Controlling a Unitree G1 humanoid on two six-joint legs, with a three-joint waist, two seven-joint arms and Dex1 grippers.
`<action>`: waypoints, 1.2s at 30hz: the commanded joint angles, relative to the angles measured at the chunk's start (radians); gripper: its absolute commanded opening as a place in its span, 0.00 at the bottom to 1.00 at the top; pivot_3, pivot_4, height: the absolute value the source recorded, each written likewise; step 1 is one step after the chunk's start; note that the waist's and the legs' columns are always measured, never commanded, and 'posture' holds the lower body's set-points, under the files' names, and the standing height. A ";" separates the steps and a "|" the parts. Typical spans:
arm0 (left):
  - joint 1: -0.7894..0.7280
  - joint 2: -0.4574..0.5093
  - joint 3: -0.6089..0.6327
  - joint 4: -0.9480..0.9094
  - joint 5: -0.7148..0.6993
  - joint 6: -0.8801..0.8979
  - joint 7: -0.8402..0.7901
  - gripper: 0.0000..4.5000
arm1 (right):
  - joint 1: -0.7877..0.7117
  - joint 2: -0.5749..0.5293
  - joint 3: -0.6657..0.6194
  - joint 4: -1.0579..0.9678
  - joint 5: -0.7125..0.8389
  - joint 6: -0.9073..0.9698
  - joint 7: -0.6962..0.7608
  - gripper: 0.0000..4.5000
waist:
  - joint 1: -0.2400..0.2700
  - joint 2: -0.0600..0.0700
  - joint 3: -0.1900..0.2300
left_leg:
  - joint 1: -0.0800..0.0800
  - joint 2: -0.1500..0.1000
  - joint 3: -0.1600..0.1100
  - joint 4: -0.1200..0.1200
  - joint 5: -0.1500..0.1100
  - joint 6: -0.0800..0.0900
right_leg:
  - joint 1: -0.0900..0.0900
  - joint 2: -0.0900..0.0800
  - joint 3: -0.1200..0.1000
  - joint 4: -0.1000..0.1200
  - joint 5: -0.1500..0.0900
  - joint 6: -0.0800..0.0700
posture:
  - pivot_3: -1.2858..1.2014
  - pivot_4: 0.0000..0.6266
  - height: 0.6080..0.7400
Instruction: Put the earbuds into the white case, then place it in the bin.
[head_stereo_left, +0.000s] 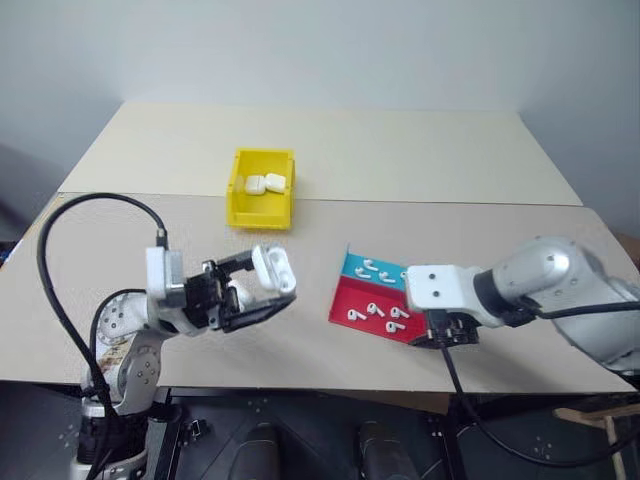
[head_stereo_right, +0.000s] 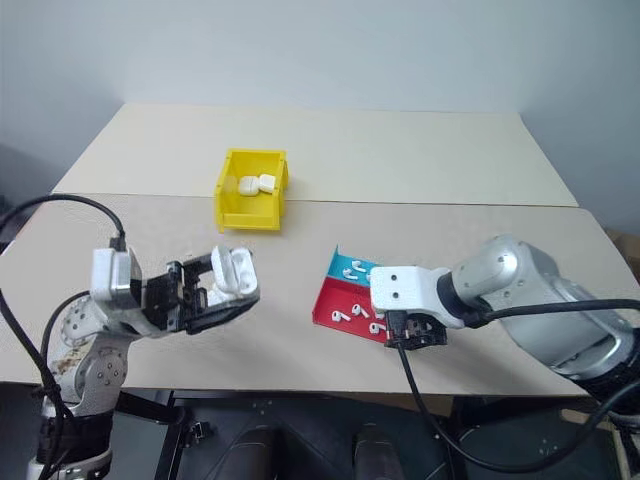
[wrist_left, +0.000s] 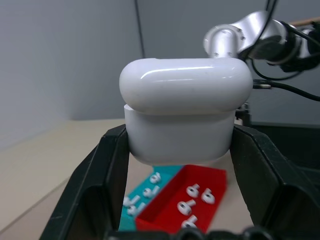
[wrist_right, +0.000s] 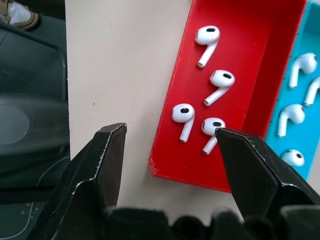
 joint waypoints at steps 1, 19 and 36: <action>0.035 0.008 -0.035 0.028 -0.010 -0.086 -0.093 0.61 | -0.062 0.041 0.047 0.000 -0.054 0.058 -0.018 0.69 | -0.002 0.000 0.000 | 0.000 0.000 0.000 0.000 0.000 0.000 | 0.000 0.000 0.000 0.000 0.000 0.000 | 0.52 0.24 1.00; 0.117 0.038 -0.108 0.024 -0.033 -0.163 -0.184 0.61 | -0.095 0.125 0.206 0.070 -0.208 0.052 0.001 0.54 | 0.003 0.000 0.000 | -0.001 0.000 0.000 0.000 0.000 0.000 | -0.001 0.000 0.000 0.000 0.000 0.000 | 0.52 0.24 1.00; 0.115 0.048 -0.120 0.017 -0.039 -0.171 -0.161 0.61 | -0.089 0.170 0.247 0.111 -0.270 0.045 0.015 0.54 | 0.002 0.000 0.000 | -0.001 0.000 0.000 0.000 0.000 0.001 | -0.001 0.000 0.000 0.000 0.000 0.000 | 0.52 0.24 1.00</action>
